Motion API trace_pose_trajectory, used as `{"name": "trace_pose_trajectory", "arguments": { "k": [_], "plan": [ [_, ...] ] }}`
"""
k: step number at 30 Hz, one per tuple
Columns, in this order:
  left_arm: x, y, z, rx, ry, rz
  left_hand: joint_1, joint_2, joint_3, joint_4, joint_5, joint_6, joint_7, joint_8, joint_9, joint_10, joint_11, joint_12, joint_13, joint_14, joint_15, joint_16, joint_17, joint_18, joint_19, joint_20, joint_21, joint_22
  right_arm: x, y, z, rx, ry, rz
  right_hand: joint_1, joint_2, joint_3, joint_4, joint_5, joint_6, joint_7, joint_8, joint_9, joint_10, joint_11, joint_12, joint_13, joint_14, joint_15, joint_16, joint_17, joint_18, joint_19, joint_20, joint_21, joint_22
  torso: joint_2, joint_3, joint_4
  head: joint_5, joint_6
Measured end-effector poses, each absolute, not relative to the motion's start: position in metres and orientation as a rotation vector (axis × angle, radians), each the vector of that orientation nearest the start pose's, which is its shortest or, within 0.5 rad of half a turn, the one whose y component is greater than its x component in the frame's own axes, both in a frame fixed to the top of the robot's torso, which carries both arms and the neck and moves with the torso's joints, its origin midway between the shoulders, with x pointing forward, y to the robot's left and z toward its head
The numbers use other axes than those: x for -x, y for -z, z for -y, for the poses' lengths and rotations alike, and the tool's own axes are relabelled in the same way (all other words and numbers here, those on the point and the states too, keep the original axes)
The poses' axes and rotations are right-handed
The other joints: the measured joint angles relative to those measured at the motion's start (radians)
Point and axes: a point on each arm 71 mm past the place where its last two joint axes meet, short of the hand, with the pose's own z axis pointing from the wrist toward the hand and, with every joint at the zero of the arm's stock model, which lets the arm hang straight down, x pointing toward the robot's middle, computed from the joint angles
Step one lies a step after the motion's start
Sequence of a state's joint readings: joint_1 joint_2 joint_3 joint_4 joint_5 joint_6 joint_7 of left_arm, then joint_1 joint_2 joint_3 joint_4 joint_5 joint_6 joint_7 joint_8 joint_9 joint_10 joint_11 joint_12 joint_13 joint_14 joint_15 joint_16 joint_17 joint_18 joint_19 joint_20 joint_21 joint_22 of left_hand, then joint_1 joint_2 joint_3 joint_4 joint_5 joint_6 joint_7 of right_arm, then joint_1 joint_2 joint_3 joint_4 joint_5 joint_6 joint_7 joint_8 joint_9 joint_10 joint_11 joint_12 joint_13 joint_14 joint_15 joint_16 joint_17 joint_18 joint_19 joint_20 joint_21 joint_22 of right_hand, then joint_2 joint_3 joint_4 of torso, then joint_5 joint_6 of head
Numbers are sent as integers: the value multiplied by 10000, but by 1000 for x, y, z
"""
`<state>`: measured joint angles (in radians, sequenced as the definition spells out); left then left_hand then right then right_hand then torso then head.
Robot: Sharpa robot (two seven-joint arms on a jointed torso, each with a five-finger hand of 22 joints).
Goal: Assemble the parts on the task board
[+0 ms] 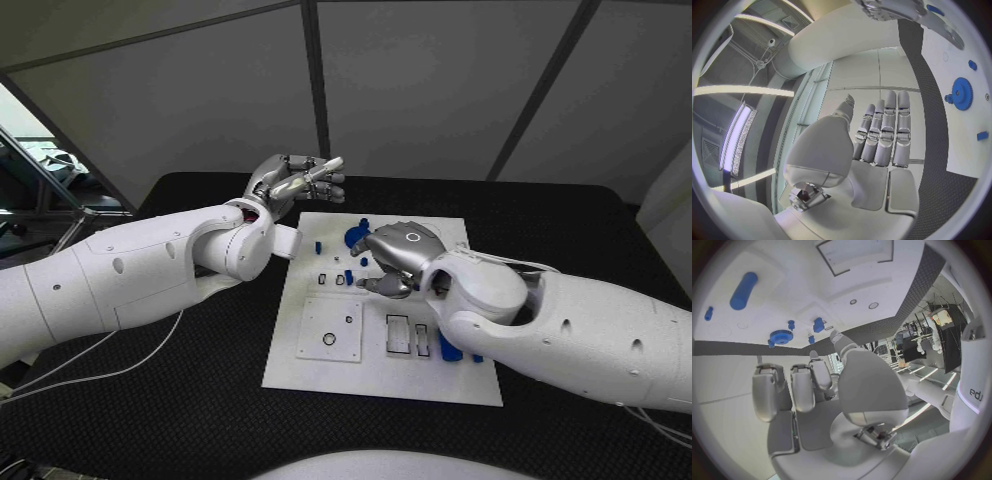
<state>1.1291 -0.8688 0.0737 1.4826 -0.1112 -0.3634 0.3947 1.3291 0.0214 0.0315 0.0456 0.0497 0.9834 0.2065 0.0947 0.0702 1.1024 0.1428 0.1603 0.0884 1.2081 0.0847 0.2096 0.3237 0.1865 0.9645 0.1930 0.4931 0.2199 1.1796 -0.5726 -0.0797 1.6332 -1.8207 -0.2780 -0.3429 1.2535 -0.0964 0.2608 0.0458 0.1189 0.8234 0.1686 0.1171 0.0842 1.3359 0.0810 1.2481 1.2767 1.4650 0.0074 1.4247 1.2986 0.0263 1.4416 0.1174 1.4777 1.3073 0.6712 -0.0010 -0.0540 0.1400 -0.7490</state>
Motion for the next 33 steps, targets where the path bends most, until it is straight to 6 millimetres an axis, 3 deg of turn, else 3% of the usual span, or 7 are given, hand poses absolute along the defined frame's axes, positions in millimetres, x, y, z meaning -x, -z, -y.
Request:
{"name": "trace_pose_trajectory", "arguments": {
  "k": [8,11,13,15,18,21,33],
  "plan": [
    [-498,175,-254,10075,13731,-14069,-74,7,-255,140,117,750,-677,633,233,1719,-824,1663,1101,1744,-850,3139,2045,1,1528,-792,1916,1089,-442,164,112,2860,-8262,-16360,656,76,670,124,181,1335,-144,755,202,-2541,-187,-5347,-4578,-1492,-201,-4997,-5388,1335,-3819,-203,-4344,-4811,-181,6,-37,-30,65],
    [-498,176,-255,9727,13293,-14908,-364,13,-445,306,146,852,-780,984,459,1650,-896,2635,1967,2131,-1066,6759,5357,-3,2078,-1001,3546,2735,-450,156,133,1613,-8954,-16791,822,8,1064,83,224,1547,-165,745,170,-2544,-190,-6875,-5835,-2219,-144,-7003,-6834,1529,-4744,-159,-5938,-6394,-277,22,-59,-49,63],
    [-499,176,-253,9439,12962,-15587,-480,21,-591,453,83,872,-956,1338,702,1565,-1073,3638,2792,2515,-1166,9928,8441,-672,3213,-1131,5862,5735,-455,151,145,827,-9385,-16965,858,-183,1373,64,225,1681,-139,556,88,-1786,-94,-8572,-7353,-2371,-52,-8652,-7691,1528,-4942,-49,-7125,-7266,-341,35,-70,-49,44],
    [-500,177,-250,9081,12471,-16469,-666,109,-753,614,81,834,-1050,1693,964,1510,-1199,4761,3774,2579,-1230,11177,9531,-785,3967,-1237,7361,7780,-461,147,158,-36,-9834,-17118,860,-191,1544,104,346,1819,-131,475,57,-1613,-25,-9459,-8108,-2400,42,-9468,-8099,1528,-4868,28,-7649,-7648,-413,51,-72,-64,17],
    [-502,178,-245,8553,11673,-17612,-1020,307,-937,1022,197,778,-1284,2765,1822,2133,-1474,8696,7837,2572,-1437,12168,9832,-1175,4872,-1479,9126,10400,-468,143,173,-962,-10310,-17200,601,-252,1554,256,732,1796,-1,237,-22,-1582,95,-10549,-9069,-2742,338,-10700,-8739,1527,-5000,260,-8589,-8282,-508,76,-72,-90,-39],
    [-503,179,-241,7866,10657,-18818,-1287,381,-1172,1328,78,461,-1400,3447,2469,2367,-1482,10227,9542,2572,-1437,12279,9845,-1548,4973,-1514,9701,10853,-476,141,186,-1663,-10633,-17165,529,-309,1473,329,904,1794,96,-3,-76,-1406,338,-11333,-9944,-3047,547,-11841,-9463,1528,-5042,532,-9773,-9128,-578,101,-72,-105,-96],
    [-510,185,-213,4052,5704,-22515,-1337,635,-1609,1862,78,-745,-1188,4027,3392,1253,-1333,9574,8720,2572,-1437,12275,9844,-1320,4971,-1515,9345,10808,-496,139,207,-2744,-11145,-16745,650,-53,1189,91,984,2265,13,-281,-65,-596,175,-11825,-11412,-1647,372,-12897,-10499,1525,-3146,304,-11076,-10434,-805,161,-85,-149,-281]
  ]
}}
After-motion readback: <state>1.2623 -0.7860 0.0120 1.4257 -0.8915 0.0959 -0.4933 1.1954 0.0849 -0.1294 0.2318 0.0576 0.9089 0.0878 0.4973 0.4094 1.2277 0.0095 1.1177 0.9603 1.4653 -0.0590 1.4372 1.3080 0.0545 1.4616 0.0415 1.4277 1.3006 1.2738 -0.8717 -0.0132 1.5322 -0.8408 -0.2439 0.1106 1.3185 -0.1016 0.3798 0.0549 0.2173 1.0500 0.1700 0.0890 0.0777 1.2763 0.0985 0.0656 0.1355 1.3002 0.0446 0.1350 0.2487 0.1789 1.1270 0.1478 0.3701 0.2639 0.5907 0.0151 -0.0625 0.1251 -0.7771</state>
